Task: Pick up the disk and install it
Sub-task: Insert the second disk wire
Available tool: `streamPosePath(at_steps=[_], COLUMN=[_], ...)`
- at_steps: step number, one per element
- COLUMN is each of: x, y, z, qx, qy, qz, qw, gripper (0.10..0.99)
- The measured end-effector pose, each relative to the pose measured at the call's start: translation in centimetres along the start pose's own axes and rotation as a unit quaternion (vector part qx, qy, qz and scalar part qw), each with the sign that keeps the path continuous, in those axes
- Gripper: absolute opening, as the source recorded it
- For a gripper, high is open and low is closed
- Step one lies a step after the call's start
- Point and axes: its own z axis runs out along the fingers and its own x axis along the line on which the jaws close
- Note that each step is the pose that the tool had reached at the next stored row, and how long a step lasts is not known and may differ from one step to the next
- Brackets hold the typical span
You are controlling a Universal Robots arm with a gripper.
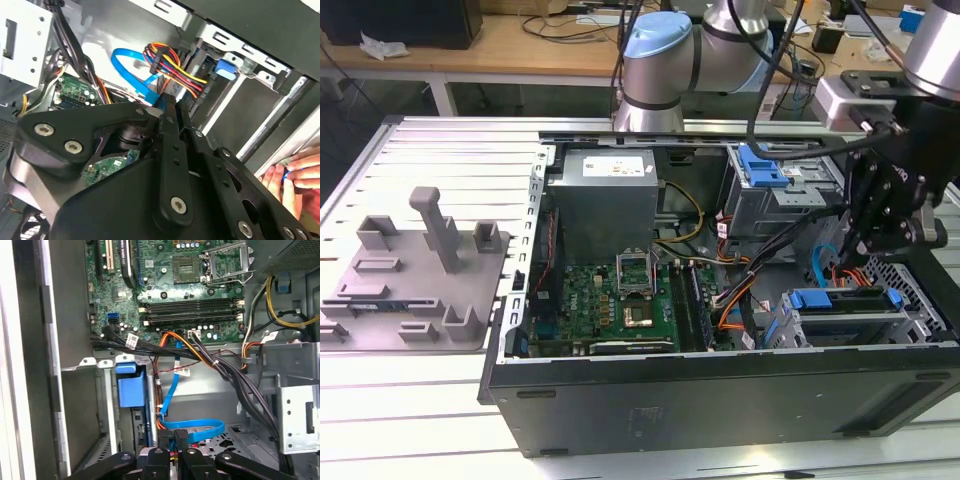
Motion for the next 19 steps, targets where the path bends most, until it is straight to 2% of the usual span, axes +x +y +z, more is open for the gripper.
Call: streamPosePath(at_steps=[4, 9, 19], x=[1.07, 1.89, 2.07], y=[-0.01, -0.02, -0.03], z=[0.04, 0.23, 0.45], qx=[-0.0002, -0.0003, -0.0003], qy=[-0.0041, -0.0058, -0.0058], qz=[0.0, 0.0, 0.0], qw=[1.0, 1.0, 1.0], gripper=[0.161, 0.161, 0.161])
